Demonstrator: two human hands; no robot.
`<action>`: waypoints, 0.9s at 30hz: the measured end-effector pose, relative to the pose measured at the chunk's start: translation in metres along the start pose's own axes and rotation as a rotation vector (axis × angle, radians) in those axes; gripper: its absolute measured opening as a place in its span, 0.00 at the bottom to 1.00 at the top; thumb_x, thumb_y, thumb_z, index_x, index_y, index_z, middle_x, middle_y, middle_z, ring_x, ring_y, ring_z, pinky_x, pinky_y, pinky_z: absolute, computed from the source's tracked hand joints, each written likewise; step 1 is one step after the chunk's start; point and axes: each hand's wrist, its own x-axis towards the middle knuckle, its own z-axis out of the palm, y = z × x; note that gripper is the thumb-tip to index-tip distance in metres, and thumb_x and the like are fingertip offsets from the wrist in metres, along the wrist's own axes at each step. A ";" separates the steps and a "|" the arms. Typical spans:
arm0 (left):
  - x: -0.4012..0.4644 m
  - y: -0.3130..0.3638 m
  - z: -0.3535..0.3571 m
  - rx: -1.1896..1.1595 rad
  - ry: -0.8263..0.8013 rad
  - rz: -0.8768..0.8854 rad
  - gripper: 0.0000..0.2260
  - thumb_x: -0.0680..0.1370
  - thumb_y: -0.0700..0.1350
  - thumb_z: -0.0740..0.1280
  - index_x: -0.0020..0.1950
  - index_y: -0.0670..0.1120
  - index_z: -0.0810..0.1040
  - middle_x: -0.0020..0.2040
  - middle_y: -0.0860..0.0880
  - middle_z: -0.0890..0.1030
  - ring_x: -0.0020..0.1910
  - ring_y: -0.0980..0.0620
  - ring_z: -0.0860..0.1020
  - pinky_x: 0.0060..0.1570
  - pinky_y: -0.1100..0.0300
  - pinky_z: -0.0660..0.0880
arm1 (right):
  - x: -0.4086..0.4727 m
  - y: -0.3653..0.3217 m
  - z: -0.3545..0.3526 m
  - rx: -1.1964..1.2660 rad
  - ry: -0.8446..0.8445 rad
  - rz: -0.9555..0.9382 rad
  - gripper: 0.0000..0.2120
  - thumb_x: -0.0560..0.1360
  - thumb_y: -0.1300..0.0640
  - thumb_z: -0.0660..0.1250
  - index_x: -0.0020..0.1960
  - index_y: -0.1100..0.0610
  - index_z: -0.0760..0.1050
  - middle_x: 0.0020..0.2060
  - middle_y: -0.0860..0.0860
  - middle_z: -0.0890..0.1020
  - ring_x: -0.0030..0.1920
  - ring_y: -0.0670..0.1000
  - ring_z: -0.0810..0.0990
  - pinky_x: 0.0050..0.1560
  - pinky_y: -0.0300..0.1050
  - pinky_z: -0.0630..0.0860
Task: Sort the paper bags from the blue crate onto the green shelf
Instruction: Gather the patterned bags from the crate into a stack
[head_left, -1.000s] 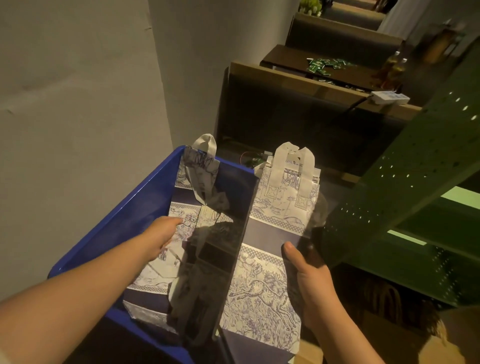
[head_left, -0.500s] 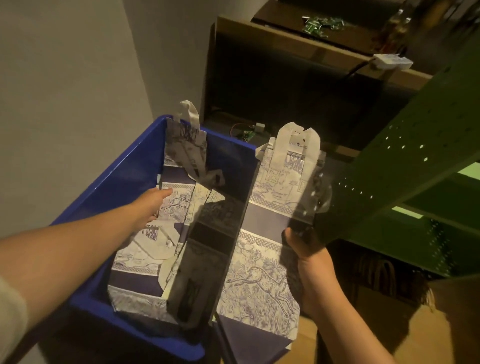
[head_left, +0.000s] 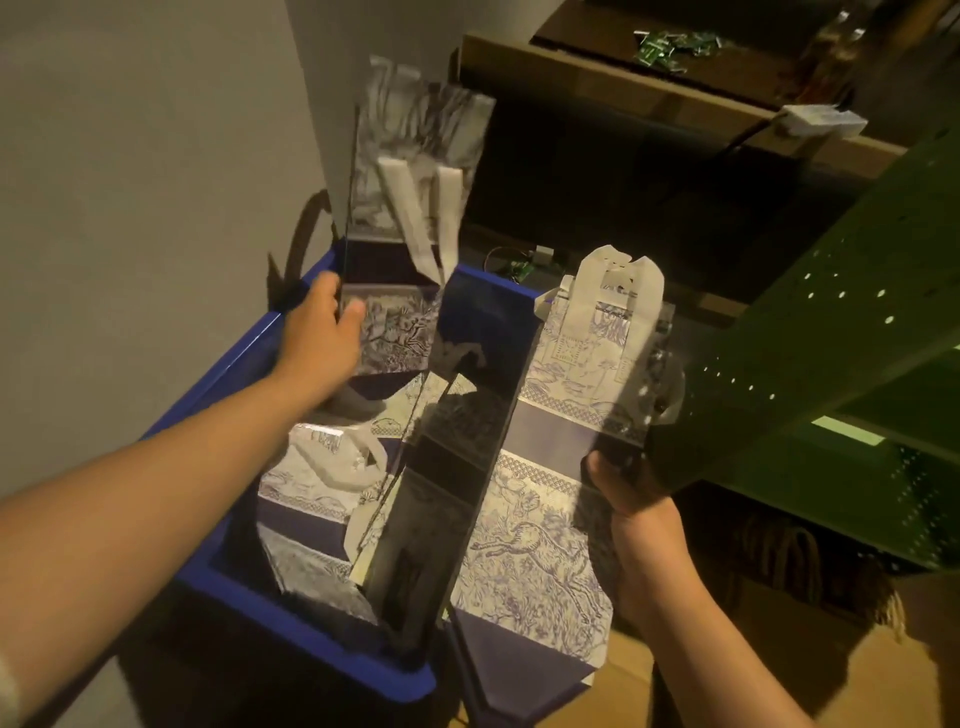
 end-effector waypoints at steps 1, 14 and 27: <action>0.003 0.009 -0.007 -0.018 0.062 0.031 0.08 0.85 0.48 0.60 0.62 0.46 0.71 0.50 0.47 0.81 0.47 0.47 0.80 0.43 0.51 0.78 | 0.000 0.000 -0.001 -0.012 -0.006 -0.013 0.16 0.77 0.55 0.72 0.63 0.55 0.76 0.50 0.52 0.86 0.51 0.55 0.83 0.53 0.56 0.78; -0.062 -0.030 -0.032 0.115 -0.405 -0.467 0.11 0.81 0.47 0.69 0.63 0.50 0.78 0.59 0.47 0.83 0.52 0.48 0.82 0.47 0.54 0.76 | -0.001 0.000 -0.003 -0.004 -0.097 -0.022 0.05 0.79 0.57 0.69 0.53 0.53 0.75 0.35 0.47 0.77 0.32 0.44 0.76 0.36 0.42 0.72; -0.090 -0.056 -0.034 0.272 -0.326 -0.502 0.33 0.78 0.41 0.74 0.80 0.53 0.64 0.65 0.44 0.80 0.53 0.44 0.82 0.47 0.50 0.80 | -0.016 -0.004 -0.001 0.040 -0.110 0.069 0.03 0.80 0.58 0.68 0.48 0.52 0.76 0.30 0.46 0.76 0.25 0.41 0.74 0.30 0.37 0.72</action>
